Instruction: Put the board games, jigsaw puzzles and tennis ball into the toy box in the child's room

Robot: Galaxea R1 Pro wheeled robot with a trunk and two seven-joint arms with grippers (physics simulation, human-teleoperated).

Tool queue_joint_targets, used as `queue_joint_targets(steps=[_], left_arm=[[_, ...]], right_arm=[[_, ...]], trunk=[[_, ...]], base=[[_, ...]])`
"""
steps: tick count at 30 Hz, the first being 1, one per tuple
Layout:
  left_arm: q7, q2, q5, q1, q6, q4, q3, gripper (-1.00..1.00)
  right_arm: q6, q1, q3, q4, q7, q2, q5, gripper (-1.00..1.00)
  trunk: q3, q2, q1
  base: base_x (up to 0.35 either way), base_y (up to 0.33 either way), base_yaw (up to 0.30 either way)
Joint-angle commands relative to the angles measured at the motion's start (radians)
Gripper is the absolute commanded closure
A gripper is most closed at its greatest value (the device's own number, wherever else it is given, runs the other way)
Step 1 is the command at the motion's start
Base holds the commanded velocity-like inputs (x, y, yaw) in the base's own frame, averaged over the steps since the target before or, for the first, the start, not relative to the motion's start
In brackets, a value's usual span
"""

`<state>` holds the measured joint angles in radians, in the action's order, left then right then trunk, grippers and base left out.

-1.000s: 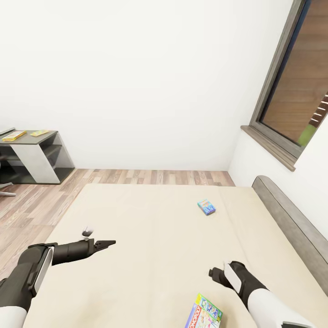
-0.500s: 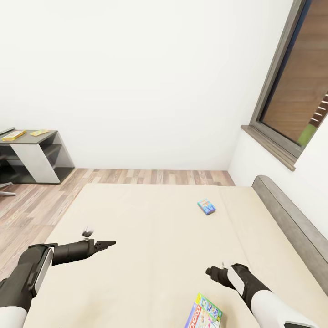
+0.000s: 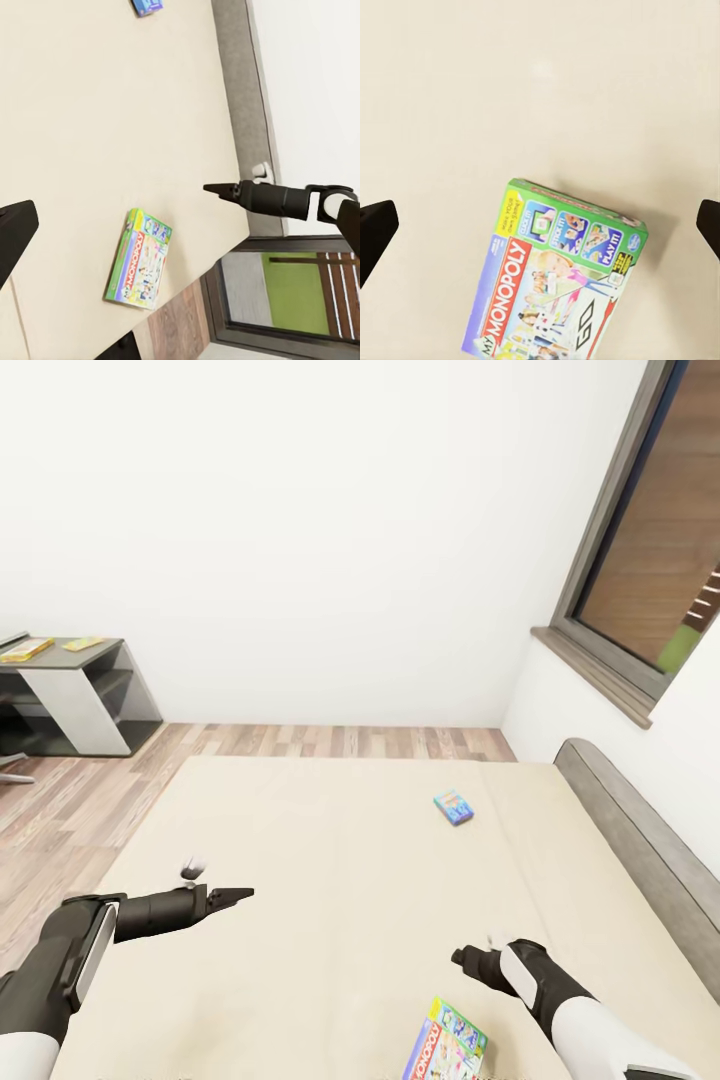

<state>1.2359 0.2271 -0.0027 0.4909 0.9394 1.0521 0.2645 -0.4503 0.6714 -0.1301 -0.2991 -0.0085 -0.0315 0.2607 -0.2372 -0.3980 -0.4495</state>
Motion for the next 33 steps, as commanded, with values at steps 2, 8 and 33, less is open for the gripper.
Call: queue_joint_targets(steps=[2, 8, 33], left_arm=[[0.006, 0.0, 0.0, 0.001, 0.01, 0.0, 0.001, -1.0], [0.017, 0.003, 0.006, 0.0, 0.012, 0.002, 0.002, -1.0], [0.335, -0.003, -0.011, -0.024, 0.01, 0.209, -0.066, -1.0]], right_arm=[[-0.006, 0.0, -0.003, -0.002, 0.0, 0.0, 0.005, -1.0], [-0.007, 0.0, -0.003, -0.002, 0.003, 0.001, 0.005, -1.0], [-0.035, 0.0, -0.004, -0.002, 0.009, 0.001, 0.005, -1.0]], trunk=[[-0.005, -0.002, 0.0], [-0.015, -0.002, 0.0], [-0.056, -0.002, 0.0]], base=[[0.0, 0.0, 0.0], [0.0, 0.0, 0.0], [0.0, 0.0, 0.0]])
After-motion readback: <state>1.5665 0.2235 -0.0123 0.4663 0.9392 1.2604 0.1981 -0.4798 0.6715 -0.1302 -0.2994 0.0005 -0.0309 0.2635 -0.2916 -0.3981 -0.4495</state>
